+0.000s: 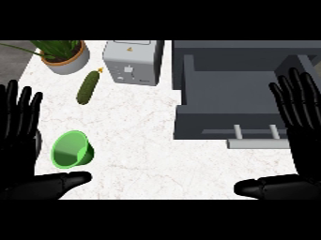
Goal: Pick up the cup, place it into the drawer and close the drawer
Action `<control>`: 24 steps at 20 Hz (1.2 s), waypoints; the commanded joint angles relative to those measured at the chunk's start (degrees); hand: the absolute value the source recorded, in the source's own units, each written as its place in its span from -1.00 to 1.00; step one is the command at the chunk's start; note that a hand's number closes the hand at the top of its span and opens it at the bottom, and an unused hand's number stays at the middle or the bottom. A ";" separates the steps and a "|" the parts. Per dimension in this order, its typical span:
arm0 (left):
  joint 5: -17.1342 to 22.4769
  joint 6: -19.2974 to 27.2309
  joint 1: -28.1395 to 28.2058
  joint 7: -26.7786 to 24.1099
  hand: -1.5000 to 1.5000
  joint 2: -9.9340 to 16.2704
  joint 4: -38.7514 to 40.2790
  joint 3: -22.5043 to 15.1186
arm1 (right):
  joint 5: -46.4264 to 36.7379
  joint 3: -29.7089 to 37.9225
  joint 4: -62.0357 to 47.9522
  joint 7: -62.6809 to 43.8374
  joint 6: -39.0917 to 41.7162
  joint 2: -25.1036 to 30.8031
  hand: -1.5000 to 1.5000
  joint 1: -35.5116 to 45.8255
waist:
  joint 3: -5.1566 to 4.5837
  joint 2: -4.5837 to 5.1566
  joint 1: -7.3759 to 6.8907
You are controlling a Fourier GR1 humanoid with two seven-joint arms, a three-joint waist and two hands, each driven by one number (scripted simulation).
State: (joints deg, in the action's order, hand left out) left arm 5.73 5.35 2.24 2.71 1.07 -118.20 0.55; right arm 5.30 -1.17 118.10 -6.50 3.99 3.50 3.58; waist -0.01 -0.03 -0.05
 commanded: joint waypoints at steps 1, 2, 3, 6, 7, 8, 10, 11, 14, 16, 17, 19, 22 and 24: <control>-0.53 0.68 0.14 0.33 -1.00 0.15 0.37 1.06 | -1.55 -1.64 2.05 -0.13 -1.66 -1.86 -1.00 -1.36 | 0.01 -0.01 0.03; 0.53 -0.25 -1.24 0.72 -1.00 1.10 1.89 2.21 | 0.26 1.19 -2.40 5.51 2.14 0.15 -1.00 -2.21 | 0.02 0.02 0.05; -1.89 1.22 5.33 -5.67 -1.00 -1.00 1.99 -3.62 | -0.60 -0.43 1.41 -0.01 -0.11 -0.56 -1.00 -0.99 | 0.01 -0.01 -0.01; 0.09 0.15 4.51 -4.27 -1.00 -1.03 3.37 -0.69 | 0.88 1.75 0.09 -4.60 -0.38 1.06 -1.00 5.37 | 0.00 0.01 -0.11; 1.97 -0.78 2.62 -2.58 -1.00 0.78 3.82 2.38 | 2.02 2.57 0.52 -2.30 0.87 1.11 -1.00 2.10 | 0.01 0.01 -0.01; -0.39 -0.38 6.73 -5.14 -1.00 -0.87 2.40 -0.33 | 0.29 2.12 -0.89 -3.26 -0.56 0.82 -1.00 4.39 | 0.01 0.00 -0.13; 4.19 -2.68 5.85 -4.64 -1.00 0.85 5.91 3.63 | -0.04 0.38 1.31 1.16 0.93 -0.48 -1.00 -2.35 | 0.01 -0.01 0.03; -0.38 -0.30 9.36 -8.22 -1.00 -1.02 5.55 -1.57 | 0.90 1.98 0.69 -3.96 -0.78 0.62 -1.00 4.95 | 0.00 0.00 -0.14; 2.14 -2.07 5.34 -6.37 -1.00 1.22 9.78 4.17 | -1.57 0.49 -3.01 1.07 0.12 -0.25 -1.00 3.30 | 0.01 0.04 -0.08; 0.45 -1.44 5.70 -8.62 -1.00 0.22 11.94 3.50 | -0.71 0.81 -0.57 0.91 0.79 -0.11 -1.00 1.13 | 0.01 0.02 0.00; -0.03 -1.65 8.23 -9.60 -1.00 0.00 10.80 3.26 | 0.76 2.02 0.22 0.93 1.34 0.21 -1.00 -0.24 | 0.01 0.00 -0.02; 2.12 -2.28 5.87 -9.09 -1.00 1.04 15.28 5.98 | 1.16 3.54 -2.55 0.47 1.94 1.71 -1.00 3.53 | 0.01 0.04 -0.04; -0.22 -2.24 11.97 -14.38 -1.00 -0.80 14.43 4.56 | 2.85 4.84 -1.89 -2.16 1.11 1.77 -1.00 4.76 | 0.01 0.01 -0.18; 1.30 -2.98 5.50 -16.84 -1.00 0.77 23.46 8.04 | 0.40 2.06 0.81 -2.77 -0.07 0.41 -1.00 2.77 | -0.01 0.03 0.09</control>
State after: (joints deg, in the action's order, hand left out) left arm 6.95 2.68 10.16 -10.18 1.49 -102.11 6.27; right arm 7.45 2.69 117.20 -8.11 5.16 4.90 6.91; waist 0.00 -0.01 -0.08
